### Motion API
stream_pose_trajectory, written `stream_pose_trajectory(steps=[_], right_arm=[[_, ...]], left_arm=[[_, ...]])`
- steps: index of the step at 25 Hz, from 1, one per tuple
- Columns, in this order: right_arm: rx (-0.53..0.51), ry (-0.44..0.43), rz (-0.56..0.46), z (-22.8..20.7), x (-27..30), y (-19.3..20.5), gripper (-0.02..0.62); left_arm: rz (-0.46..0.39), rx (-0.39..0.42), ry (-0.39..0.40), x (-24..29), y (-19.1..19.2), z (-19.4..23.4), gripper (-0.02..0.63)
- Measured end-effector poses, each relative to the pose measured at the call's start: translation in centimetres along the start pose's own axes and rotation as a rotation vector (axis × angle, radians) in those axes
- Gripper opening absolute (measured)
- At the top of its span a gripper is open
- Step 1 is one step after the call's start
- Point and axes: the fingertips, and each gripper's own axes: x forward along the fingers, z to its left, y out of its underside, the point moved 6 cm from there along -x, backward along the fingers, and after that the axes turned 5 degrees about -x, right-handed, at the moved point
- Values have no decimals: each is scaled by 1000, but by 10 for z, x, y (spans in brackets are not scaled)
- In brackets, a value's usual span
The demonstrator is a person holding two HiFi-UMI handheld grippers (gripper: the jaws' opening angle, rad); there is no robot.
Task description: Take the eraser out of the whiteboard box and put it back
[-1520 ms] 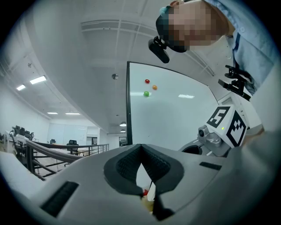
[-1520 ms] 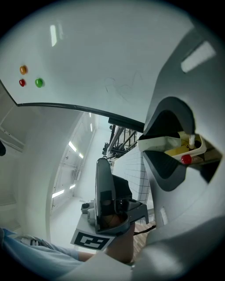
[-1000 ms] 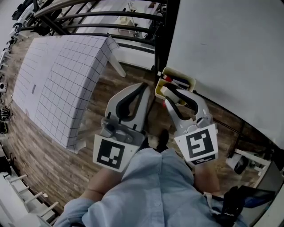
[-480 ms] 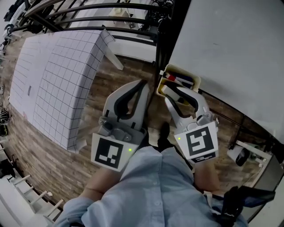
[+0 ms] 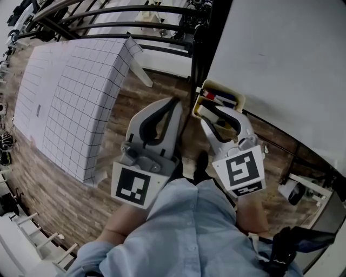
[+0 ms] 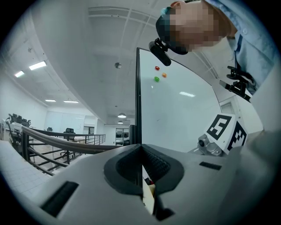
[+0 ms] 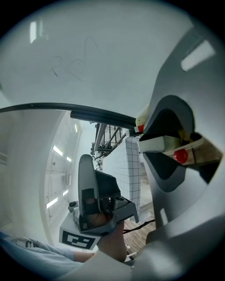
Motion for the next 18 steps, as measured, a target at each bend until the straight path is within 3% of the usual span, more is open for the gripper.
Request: stream_pose_trajectory(steps=[12,16,18], right_arm=[[-5,-14,-95,4,-28,-11,121],[30,18,-203,-2,-49,-22,97],[51,36,-280,-6,-61,-31,41]], left_arm=[[-29,41,-13,-11,-15,-25,-2],[-48,57,-15,-17,-23,-36,-2],[-60,67,-16,-20,-27,-42,-2]])
